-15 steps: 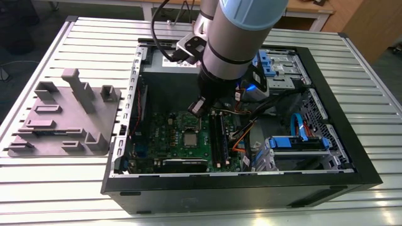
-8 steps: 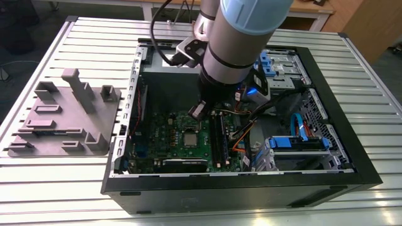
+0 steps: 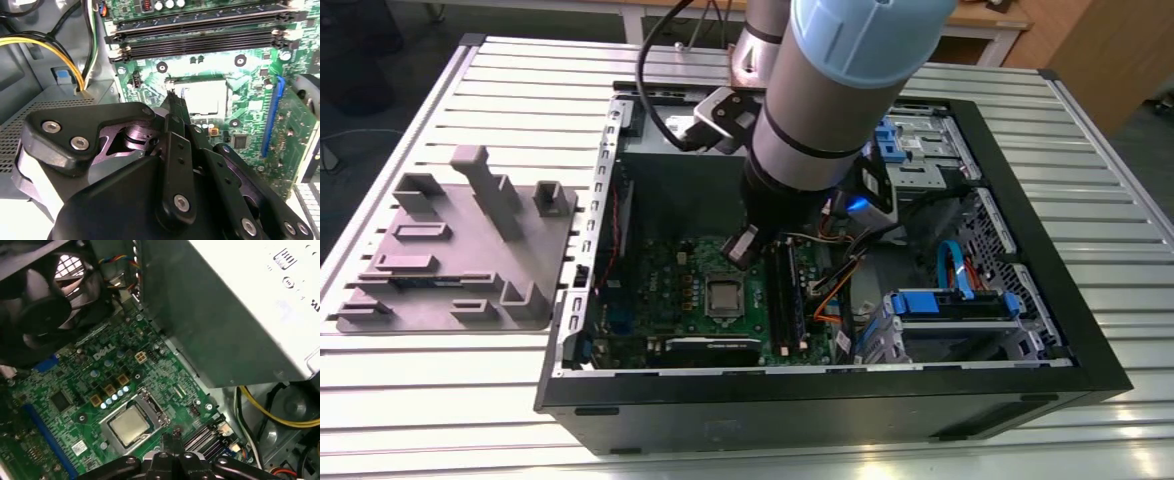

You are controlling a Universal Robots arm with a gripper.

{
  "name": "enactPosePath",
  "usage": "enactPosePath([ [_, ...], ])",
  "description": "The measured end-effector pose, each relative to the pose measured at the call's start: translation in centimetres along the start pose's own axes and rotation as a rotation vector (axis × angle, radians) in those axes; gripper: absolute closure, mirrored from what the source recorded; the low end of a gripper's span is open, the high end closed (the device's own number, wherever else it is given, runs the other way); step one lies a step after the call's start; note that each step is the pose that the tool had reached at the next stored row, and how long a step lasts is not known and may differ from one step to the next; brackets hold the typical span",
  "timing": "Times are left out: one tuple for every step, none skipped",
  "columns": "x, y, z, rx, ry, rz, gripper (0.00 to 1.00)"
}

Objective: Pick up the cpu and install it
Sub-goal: 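Close the cpu cover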

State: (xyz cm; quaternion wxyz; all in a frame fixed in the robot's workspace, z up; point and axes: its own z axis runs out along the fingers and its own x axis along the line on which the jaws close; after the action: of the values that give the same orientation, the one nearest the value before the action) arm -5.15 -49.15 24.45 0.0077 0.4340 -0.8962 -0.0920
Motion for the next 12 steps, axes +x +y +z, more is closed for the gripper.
enactPosePath([
  [0.01, -0.01, 0.0, 0.0002, 0.0002, 0.0, 0.9],
  [0.01, -0.01, 0.0, 0.0007, 0.0009, 0.0, 0.9],
  [0.01, -0.01, 0.0, 0.0008, 0.0012, 0.0, 0.9],
  [0.01, -0.01, 0.0, 0.001, 0.0014, 0.0, 0.9],
  [0.01, -0.01, 0.0, 0.001, 0.0014, 0.0, 0.9],
  [-0.01, 0.01, 0.01, 0.0011, 0.0014, 0.0, 0.9],
  [-0.05, 0.03, 0.02, 0.0011, 0.0015, 0.0, 0.9],
  [-0.07, 0.04, 0.03, 0.0013, 0.0018, 0.0, 0.9],
  [-0.08, 0.05, 0.03, 0.0016, 0.0021, 0.0, 0.9],
  [-0.08, 0.06, 0.03, 0.0016, 0.0021, 0.0, 0.9],
  [-0.08, 0.06, 0.03, 0.0016, 0.0021, 0.0, 0.9],
  [-0.08, 0.06, 0.03, 0.0017, 0.0023, 0.0, 0.9],
])
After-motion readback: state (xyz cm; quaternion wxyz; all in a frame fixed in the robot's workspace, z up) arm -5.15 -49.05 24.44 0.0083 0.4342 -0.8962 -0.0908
